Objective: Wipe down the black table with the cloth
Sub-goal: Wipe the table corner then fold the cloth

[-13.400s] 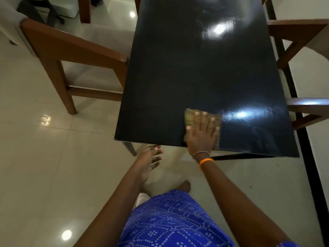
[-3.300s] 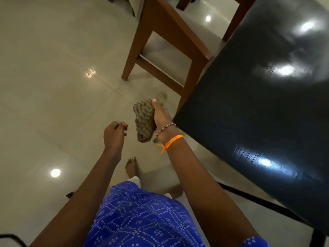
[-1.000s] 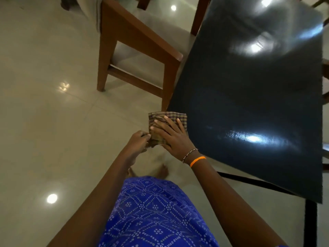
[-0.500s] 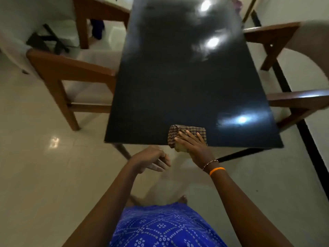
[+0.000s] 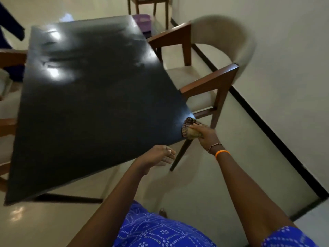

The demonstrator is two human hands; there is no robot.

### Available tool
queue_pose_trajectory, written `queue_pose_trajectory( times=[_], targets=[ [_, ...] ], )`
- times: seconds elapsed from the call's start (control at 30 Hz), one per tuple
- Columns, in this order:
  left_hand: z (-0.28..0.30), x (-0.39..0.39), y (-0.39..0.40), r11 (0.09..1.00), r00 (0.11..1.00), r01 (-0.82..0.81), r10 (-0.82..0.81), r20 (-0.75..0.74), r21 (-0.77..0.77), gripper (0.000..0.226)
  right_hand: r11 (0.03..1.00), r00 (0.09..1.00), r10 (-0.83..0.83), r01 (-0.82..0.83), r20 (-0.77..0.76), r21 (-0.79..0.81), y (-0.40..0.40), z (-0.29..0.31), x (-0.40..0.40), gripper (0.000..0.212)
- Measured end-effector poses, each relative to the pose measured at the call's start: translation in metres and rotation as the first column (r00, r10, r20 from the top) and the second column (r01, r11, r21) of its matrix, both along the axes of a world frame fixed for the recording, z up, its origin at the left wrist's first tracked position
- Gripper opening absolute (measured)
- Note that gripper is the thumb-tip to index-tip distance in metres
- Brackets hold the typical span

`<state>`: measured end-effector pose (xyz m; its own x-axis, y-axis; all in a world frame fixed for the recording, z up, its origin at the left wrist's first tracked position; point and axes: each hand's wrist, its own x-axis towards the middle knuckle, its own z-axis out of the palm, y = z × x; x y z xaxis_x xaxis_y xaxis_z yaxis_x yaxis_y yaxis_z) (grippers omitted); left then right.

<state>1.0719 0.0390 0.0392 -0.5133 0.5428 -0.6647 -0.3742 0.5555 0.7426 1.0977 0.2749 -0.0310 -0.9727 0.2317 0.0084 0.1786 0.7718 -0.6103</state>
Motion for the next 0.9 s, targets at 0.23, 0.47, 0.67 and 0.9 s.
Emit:
queue_pose_trajectory(
  times=[0.23, 0.47, 0.67, 0.9],
  targets=[
    [0.003, -0.014, 0.139, 0.972, 0.972, 0.222, -0.216, -0.088, 0.073, 0.038, 0.585, 0.895, -0.431, 0.376, 0.118, -0.718, 0.041, 0.027, 0.025, 0.039],
    [-0.012, -0.021, 0.273, 0.932, 0.998, 0.065, -0.059, -0.030, 0.357, 0.033, 0.415, 0.797, -0.599, 0.398, 0.084, -0.818, 0.117, 0.041, 0.021, 0.020],
    [-0.008, -0.076, 0.395, 0.912, 1.000, -0.016, 0.005, 0.027, 0.409, 0.050, 0.369, 0.849, -0.527, 0.280, 0.049, -0.886, 0.237, 0.072, -0.008, 0.038],
    [0.007, -0.126, 0.515, 0.879, 0.991, 0.006, -0.069, 0.114, 0.477, 0.055, 0.726, 0.890, -0.451, 0.410, 0.067, -0.552, 0.364, 0.086, -0.051, 0.047]
  ],
)
